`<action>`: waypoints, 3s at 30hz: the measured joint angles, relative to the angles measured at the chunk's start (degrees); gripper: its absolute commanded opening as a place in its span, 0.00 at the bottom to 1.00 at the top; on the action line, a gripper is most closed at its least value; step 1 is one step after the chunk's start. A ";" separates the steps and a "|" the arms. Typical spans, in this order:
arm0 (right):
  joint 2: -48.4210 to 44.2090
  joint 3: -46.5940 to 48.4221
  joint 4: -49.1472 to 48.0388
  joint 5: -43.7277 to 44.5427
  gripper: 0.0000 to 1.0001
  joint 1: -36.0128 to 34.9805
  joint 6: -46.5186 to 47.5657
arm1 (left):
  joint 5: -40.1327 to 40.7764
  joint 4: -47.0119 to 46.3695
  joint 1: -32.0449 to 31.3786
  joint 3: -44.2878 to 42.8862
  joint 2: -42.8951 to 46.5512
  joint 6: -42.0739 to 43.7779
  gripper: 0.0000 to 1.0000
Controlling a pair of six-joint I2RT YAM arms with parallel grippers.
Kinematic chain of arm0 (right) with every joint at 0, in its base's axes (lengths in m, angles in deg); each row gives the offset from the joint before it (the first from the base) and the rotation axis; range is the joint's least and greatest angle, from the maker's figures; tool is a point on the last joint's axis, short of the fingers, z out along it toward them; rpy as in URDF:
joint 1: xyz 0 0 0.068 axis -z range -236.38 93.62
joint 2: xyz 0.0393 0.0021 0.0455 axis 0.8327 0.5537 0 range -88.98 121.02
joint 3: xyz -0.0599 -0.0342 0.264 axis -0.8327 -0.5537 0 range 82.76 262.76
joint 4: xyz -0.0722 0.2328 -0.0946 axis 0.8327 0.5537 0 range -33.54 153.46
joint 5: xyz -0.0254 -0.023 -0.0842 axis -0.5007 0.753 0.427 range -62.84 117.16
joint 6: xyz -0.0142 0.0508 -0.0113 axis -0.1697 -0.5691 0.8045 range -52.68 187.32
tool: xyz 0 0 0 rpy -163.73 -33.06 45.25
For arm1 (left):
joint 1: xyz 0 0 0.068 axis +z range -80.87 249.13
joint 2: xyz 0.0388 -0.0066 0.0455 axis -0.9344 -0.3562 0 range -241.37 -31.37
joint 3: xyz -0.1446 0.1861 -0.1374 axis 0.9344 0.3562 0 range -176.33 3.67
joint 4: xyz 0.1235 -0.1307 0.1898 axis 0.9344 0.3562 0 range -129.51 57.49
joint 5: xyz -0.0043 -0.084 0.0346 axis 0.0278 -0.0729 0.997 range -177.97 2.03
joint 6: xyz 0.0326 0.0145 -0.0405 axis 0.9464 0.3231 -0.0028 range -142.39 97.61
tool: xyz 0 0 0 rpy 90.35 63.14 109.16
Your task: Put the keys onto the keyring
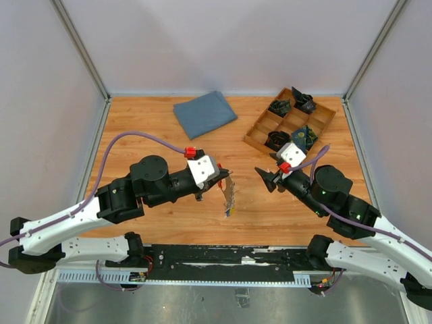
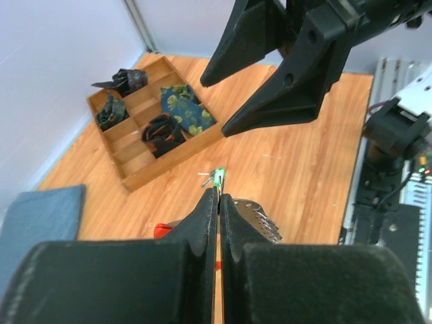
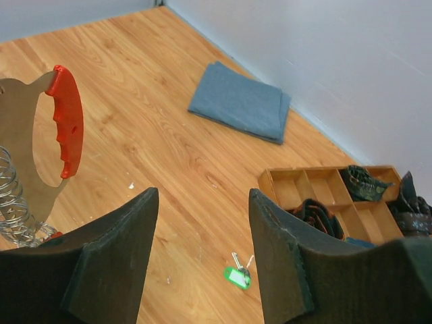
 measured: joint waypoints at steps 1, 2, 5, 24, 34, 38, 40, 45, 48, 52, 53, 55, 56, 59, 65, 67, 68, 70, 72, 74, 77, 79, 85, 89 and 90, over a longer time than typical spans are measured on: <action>0.13 -0.17 0.17 0.87 0.57 0.00 0.02 | 0.42 -0.31 0.00 0.37 -0.15 1.05 0.00; 0.26 -0.26 0.42 1.68 0.58 0.00 0.11 | 0.83 -0.61 0.00 0.90 -0.35 2.29 0.00; 0.37 -0.57 0.42 3.34 0.58 0.00 0.81 | 1.29 -2.47 0.00 3.87 -0.52 7.10 0.01; -6.03 -13.16 -8.44 -1.92 0.58 0.00 12.07 | -12.83 -12.15 -0.04 17.11 11.34 42.40 0.00; -7.15 -16.57 -12.41 -9.22 0.56 0.00 14.25 | -18.16 -13.07 -0.04 19.26 12.90 52.83 0.00; -5.51 -16.55 -11.98 -8.96 0.55 0.00 12.98 | -17.11 -13.20 -0.04 19.45 12.28 52.72 0.00; -3.58 -14.91 -9.88 -6.64 0.54 0.02 10.86 | -14.62 -13.57 -0.07 19.43 10.78 50.03 0.00; 5.18 -5.33 -0.85 -4.48 0.53 5.18 1.05 | -6.64 -11.93 -0.09 16.13 4.07 40.68 0.01; 9.94 -1.86 3.56 -7.91 0.52 14.86 -5.68 | -3.34 -11.02 0.00 15.52 1.36 35.06 0.00; 14.88 -1.05 8.35 -10.80 0.52 24.65 -13.18 | -1.51 -10.08 2.32 15.47 -0.09 26.10 0.01; 16.09 -1.03 9.51 -11.15 0.52 26.25 -14.75 | -0.96 -10.05 3.48 15.37 -0.46 23.96 0.01; 18.45 -0.90 11.65 -12.02 0.53 28.70 -17.66 | 0.22 -10.03 6.56 14.78 -1.75 19.06 0.00; 19.45 -0.72 12.57 -12.22 0.54 29.62 -18.82 | 0.85 -10.03 8.17 14.36 -2.58 16.41 0.01; 22.08 -0.52 14.58 -12.46 0.57 33.88 -22.69 | 2.34 -9.64 11.67 13.25 -4.72 10.54 0.01; 25.57 -1.38 14.16 -12.98 0.60 39.78 -28.15 | 3.58 -7.26 15.32 10.62 -7.91 -0.09 0.01; 26.56 -2.12 13.29 -13.75 0.61 39.87 -29.64 | 3.72 -6.14 15.41 9.22 -9.03 -3.45 0.00; 26.84 -2.38 12.92 -14.08 0.62 39.87 -30.18 | 3.69 -5.75 15.41 8.74 -9.46 -4.96 0.01; 27.15 -3.15 11.45 -14.53 0.63 39.87 -31.69 | 3.26 -5.09 15.41 8.13 -10.14 -8.33 0.01; 27.15 -3.48 10.58 -13.64 0.63 39.87 -33.53 | 2.62 -4.17 15.41 7.80 -10.75 -11.13 0.01; 27.30 -3.48 9.64 -12.52 0.63 39.87 -34.95 | 1.90 -2.73 15.41 6.86 -12.00 -13.73 0.01; 27.76 -3.48 8.81 -9.70 0.64 39.89 -36.09 | 1.75 0.02 15.41 4.59 -14.45 -16.72 0.00; 28.15 -3.72 8.39 -7.96 0.65 40.35 -36.35 | 1.79 1.73 15.41 2.58 -16.28 -18.12 0.01; 31.23 -6.21 7.26 -4.13 0.66 51.74 -36.15 | 1.38 5.05 15.41 -1.97 -19.39 -21.81 0.01; 32.50 -8.68 7.15 0.20 0.66 60.04 -34.99 | 0.39 6.27 15.41 -3.43 -20.04 -23.74 0.01; 32.81 -8.98 7.13 0.79 0.66 61.83 -34.69 | 0.04 6.64 15.41 -4.15 -20.52 -24.13 0.01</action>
